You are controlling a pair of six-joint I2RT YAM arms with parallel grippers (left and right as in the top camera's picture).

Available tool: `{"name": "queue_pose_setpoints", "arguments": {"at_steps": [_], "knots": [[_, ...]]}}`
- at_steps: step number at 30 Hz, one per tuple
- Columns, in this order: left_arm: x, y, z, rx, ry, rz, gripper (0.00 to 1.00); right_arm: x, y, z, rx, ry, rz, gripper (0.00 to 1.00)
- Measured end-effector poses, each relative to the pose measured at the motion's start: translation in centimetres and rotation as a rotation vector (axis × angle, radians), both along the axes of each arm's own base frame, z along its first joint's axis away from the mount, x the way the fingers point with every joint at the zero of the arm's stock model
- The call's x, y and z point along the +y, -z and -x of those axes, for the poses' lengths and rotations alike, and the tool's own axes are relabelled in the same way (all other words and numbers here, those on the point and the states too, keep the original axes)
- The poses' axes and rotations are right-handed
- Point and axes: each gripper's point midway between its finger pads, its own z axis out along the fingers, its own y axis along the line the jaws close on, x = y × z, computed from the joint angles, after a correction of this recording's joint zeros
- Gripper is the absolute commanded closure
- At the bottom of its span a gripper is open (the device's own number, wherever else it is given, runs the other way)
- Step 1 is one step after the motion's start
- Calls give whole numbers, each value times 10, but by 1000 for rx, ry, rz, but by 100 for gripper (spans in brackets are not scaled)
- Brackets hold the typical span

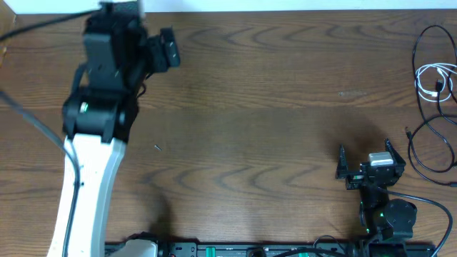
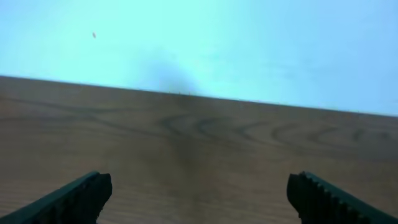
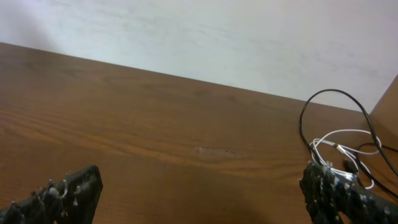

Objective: Untangle cables

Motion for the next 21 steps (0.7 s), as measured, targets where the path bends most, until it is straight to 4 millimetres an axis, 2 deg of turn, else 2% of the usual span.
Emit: {"name": "queue_pose_setpoints", "arguments": {"at_steps": [10,14,21], "knots": [[19,41,47,-106,-4,25,4,0,0,0,1,3,0,1],[31,52,73,-188,-34,28,4,0,0,0,0,3,0,1],[44,91,119,-280,-75,25,4,0,0,0,0,3,0,1]]}}
